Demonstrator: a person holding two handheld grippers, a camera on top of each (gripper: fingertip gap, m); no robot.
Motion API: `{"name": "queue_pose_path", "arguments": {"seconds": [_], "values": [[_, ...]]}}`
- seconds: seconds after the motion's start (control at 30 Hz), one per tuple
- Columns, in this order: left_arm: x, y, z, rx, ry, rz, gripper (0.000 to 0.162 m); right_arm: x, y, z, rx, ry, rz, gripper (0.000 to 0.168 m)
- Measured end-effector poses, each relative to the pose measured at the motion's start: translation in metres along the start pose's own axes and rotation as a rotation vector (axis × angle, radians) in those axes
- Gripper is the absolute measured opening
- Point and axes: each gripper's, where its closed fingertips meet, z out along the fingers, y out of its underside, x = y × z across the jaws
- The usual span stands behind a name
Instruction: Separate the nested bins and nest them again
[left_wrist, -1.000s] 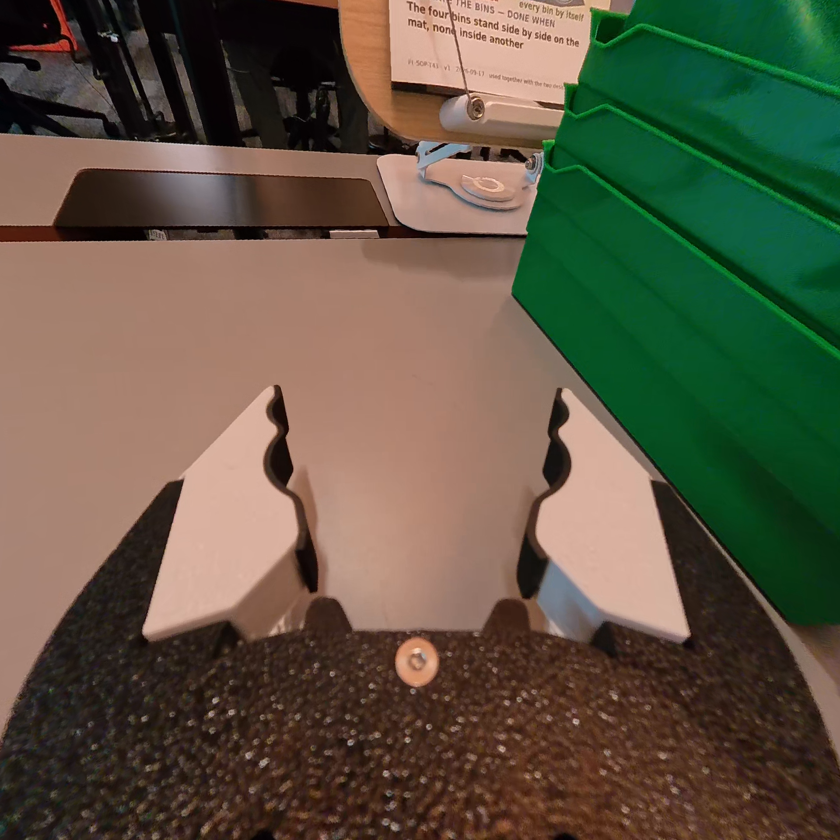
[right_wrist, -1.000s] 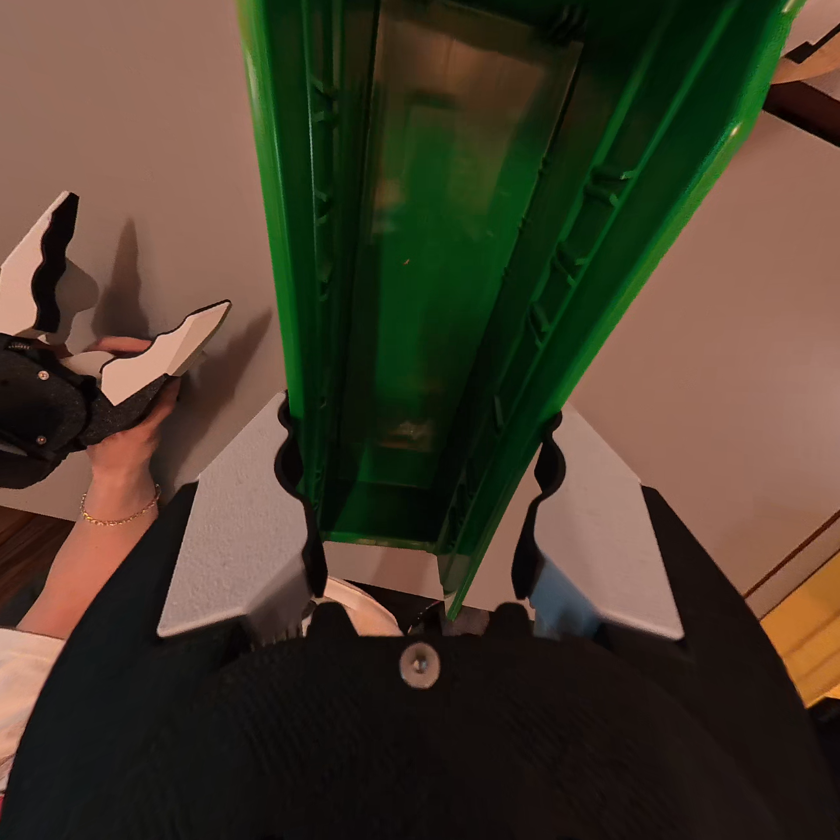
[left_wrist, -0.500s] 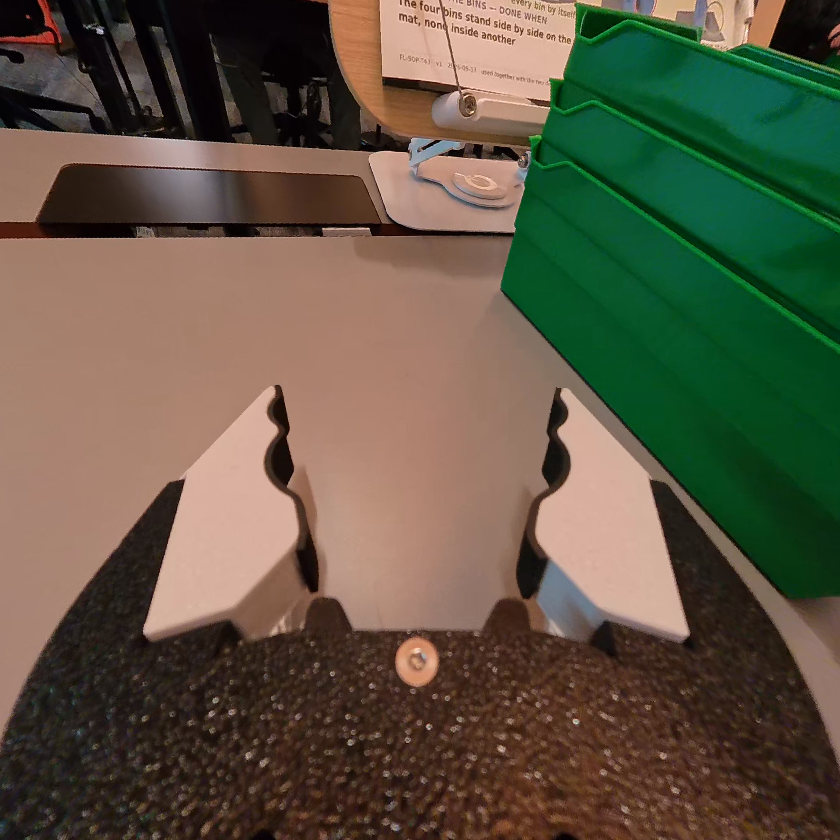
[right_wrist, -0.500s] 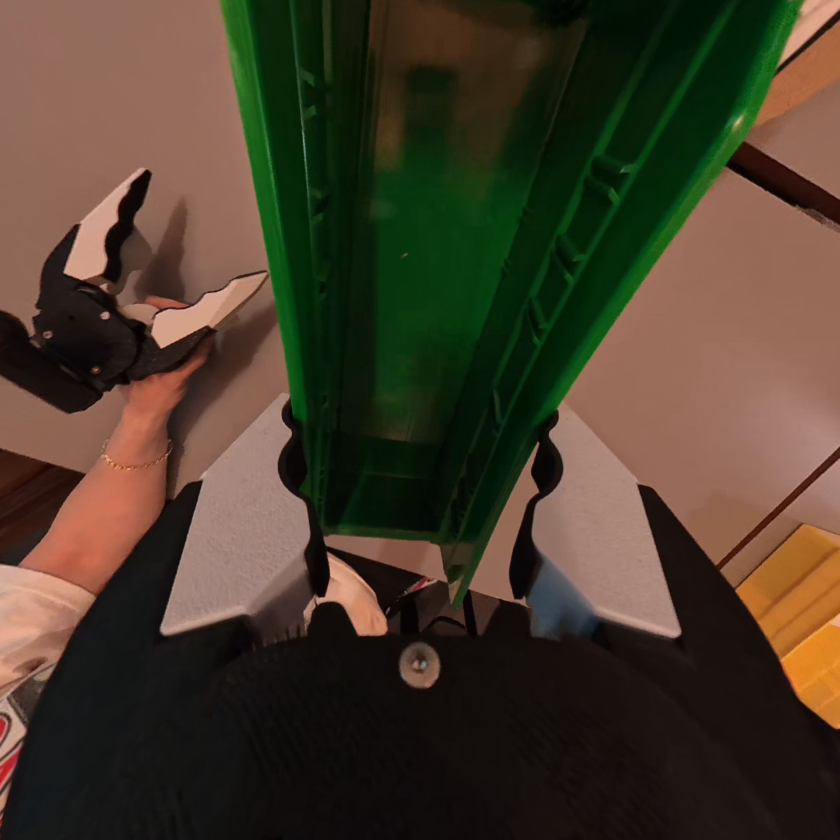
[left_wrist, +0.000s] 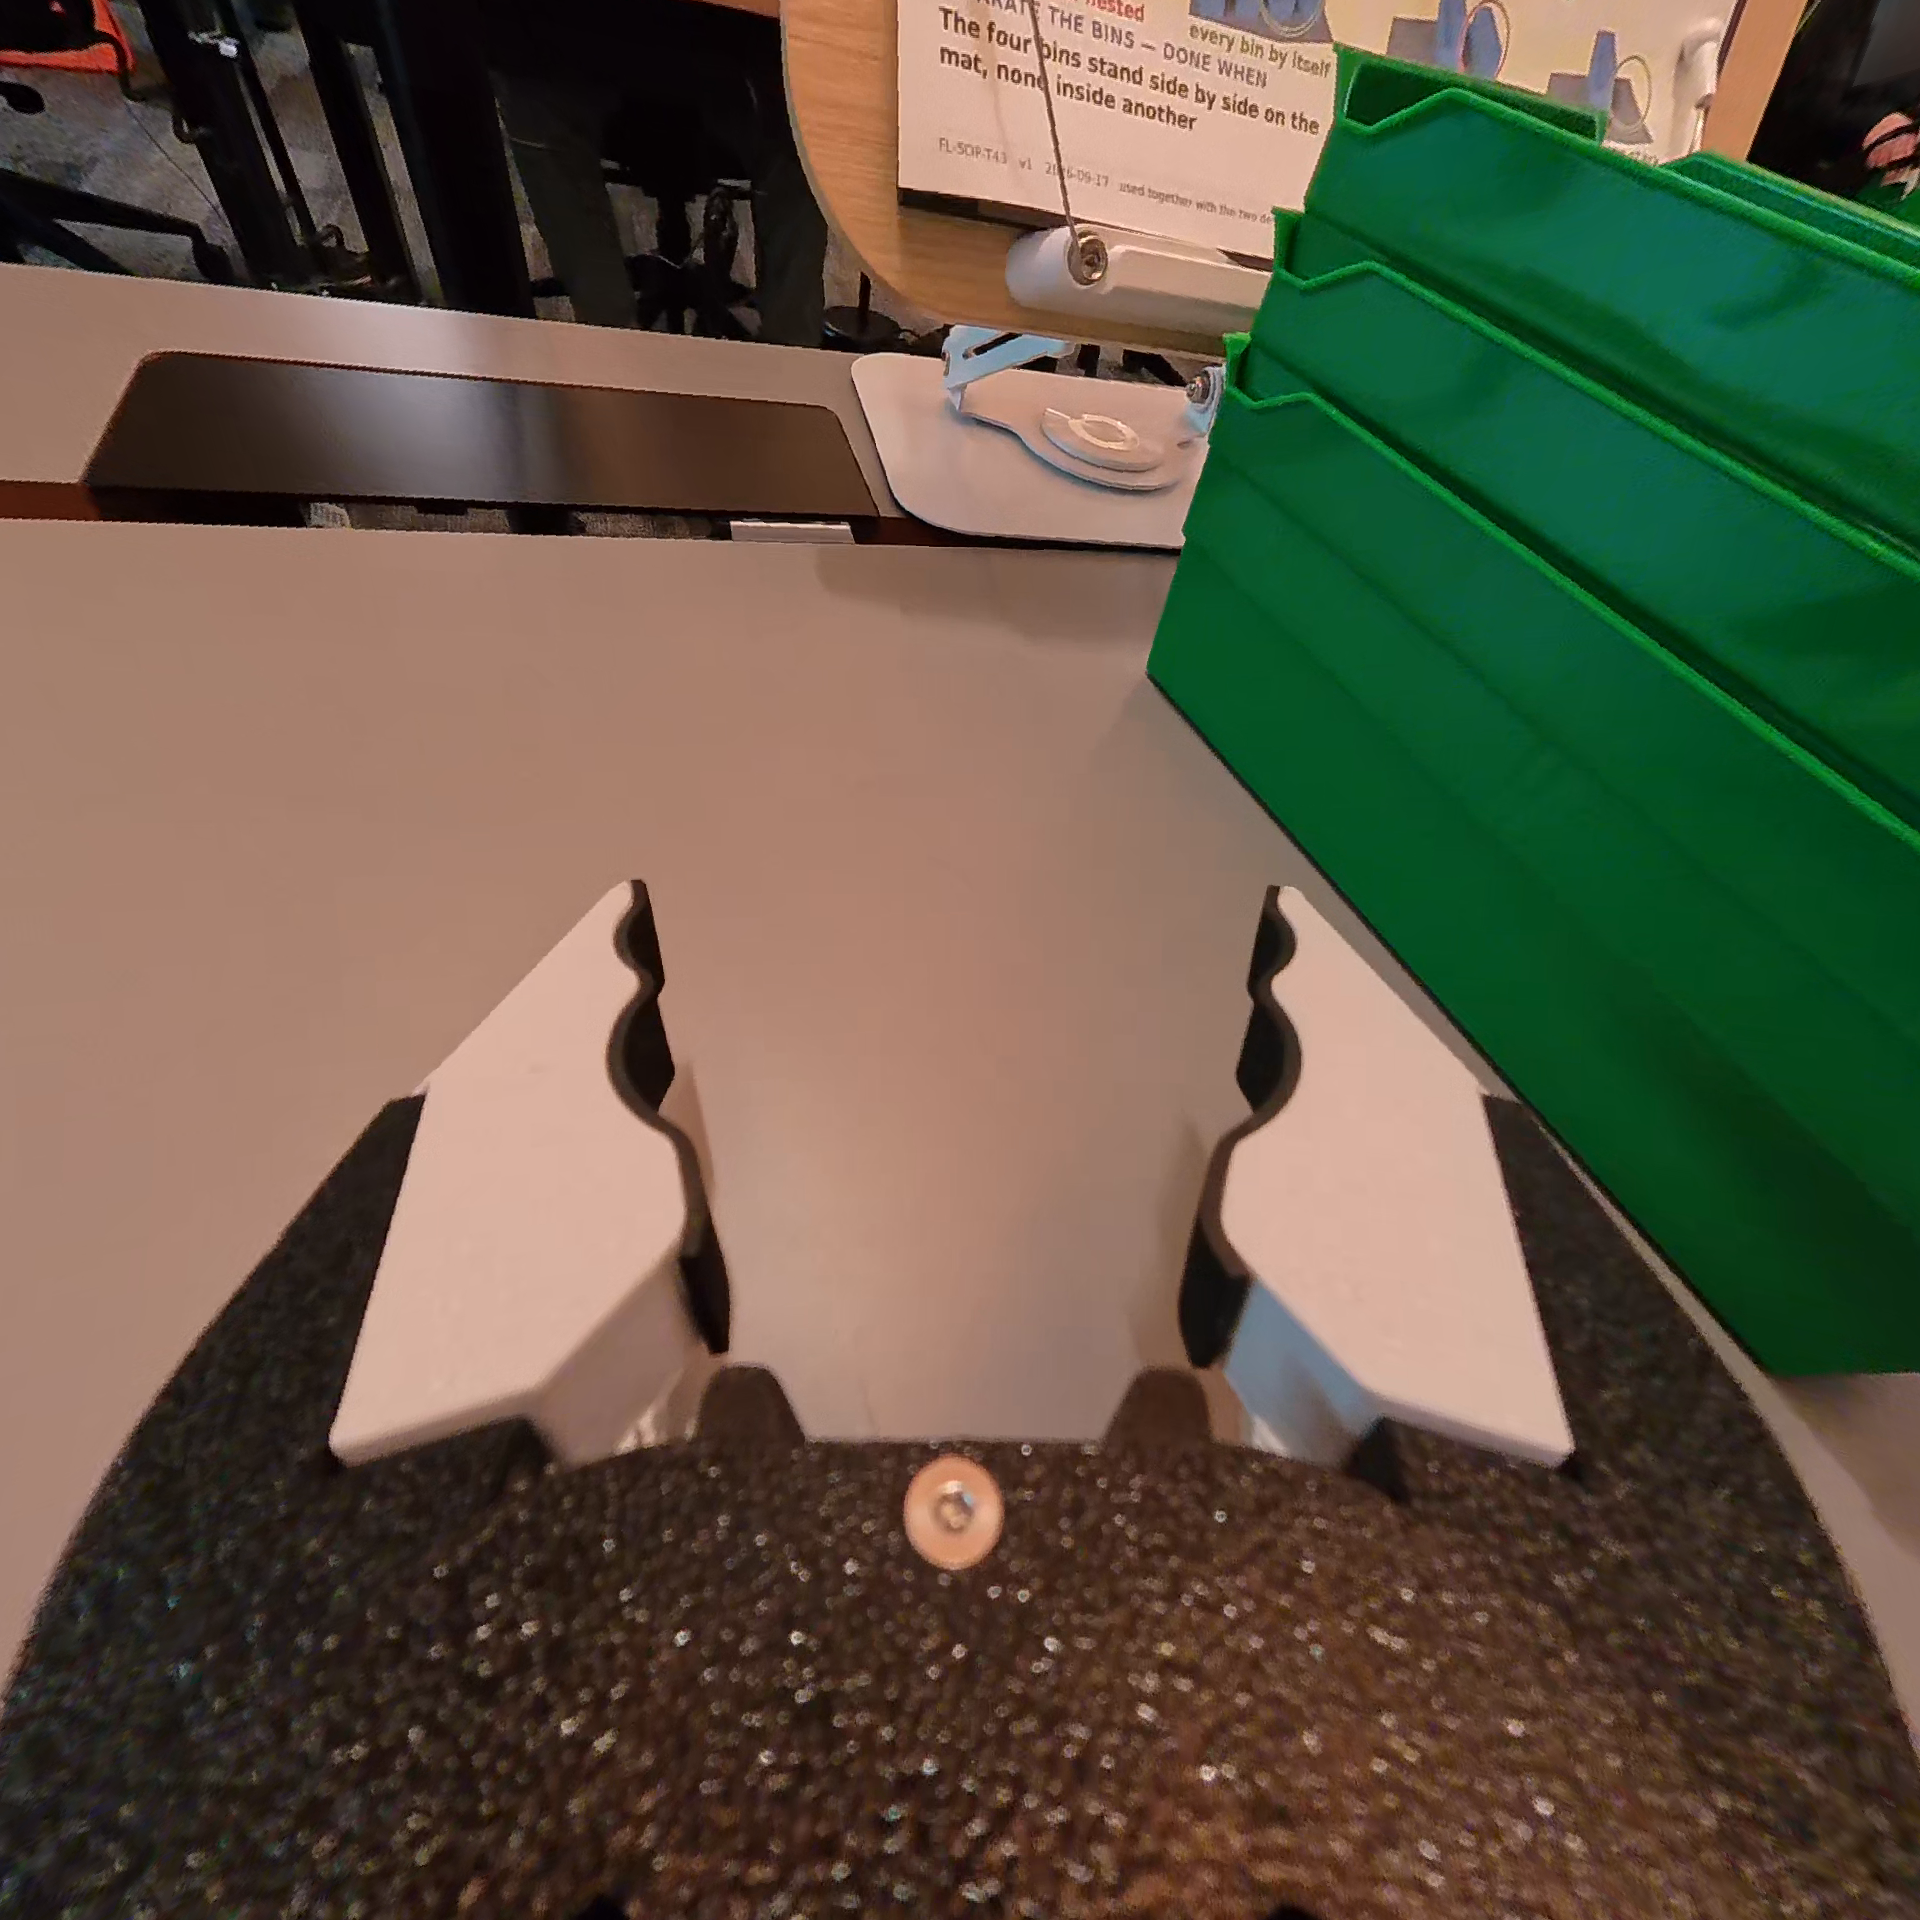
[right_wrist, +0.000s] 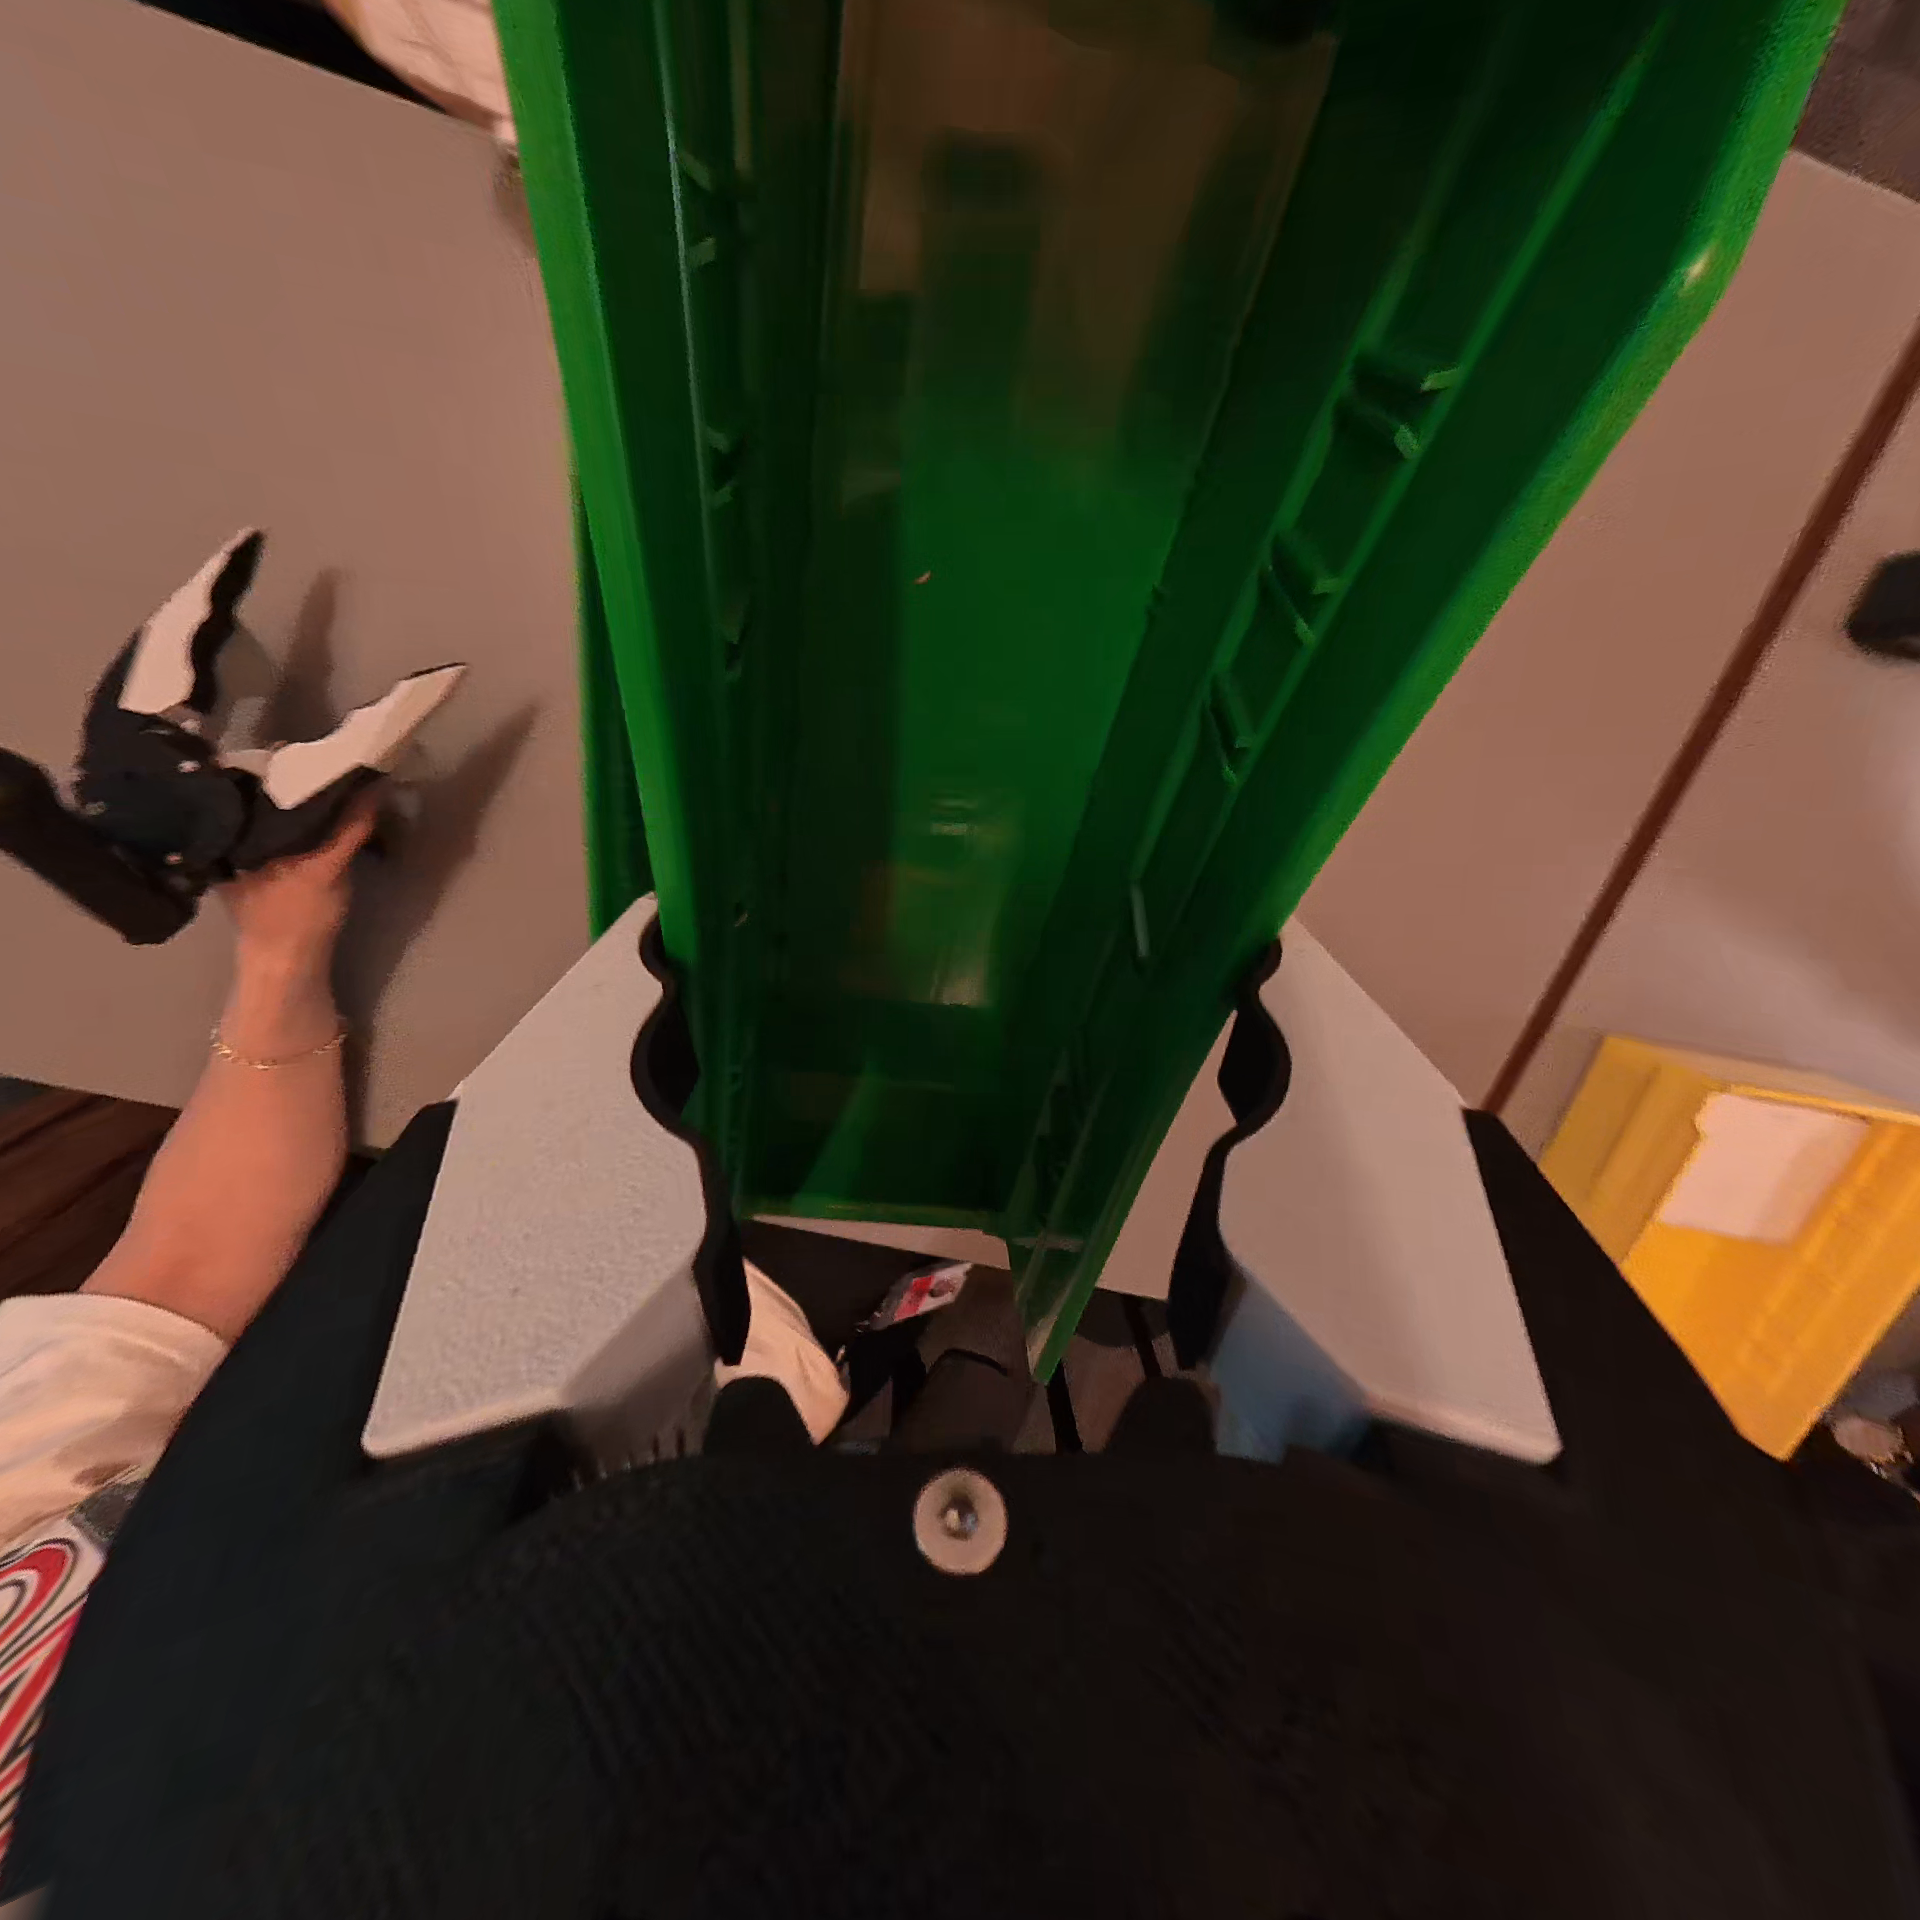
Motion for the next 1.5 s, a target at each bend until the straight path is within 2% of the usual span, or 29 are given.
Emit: {"name": "queue_pose_path", "arguments": {"seconds": [0.17,0.4,0.6,0.83,1.1,1.3,1.5], "values": [[0.001,0.000,0.000,0.002,0.003,-0.004,0.111,0.078,0.031,0.013,-0.061,0.071,0.089,0.105],[0.006,0.001,0.001,-0.007,0.011,0.011,0.110,0.166,0.097,0.086,-0.260,0.077,0.165,0.104],[0.008,0.003,0.002,-0.016,0.007,0.031,0.109,0.216,0.127,0.140,-0.358,0.053,0.208,0.102],[0.009,0.005,0.003,-0.023,0.000,0.055,0.107,0.240,0.144,0.205,-0.431,-0.040,0.228,0.100],[0.009,0.005,0.003,-0.023,-0.002,0.054,0.104,0.257,0.134,0.263,-0.452,-0.061,0.227,0.093],[0.009,0.006,0.003,-0.029,0.004,0.047,0.103,0.263,0.122,0.273,-0.476,-0.034,0.174,0.096],[0.012,0.007,0.004,-0.037,0.005,0.075,0.102,0.264,0.118,0.276,-0.419,-0.031,0.163,0.105]]}}
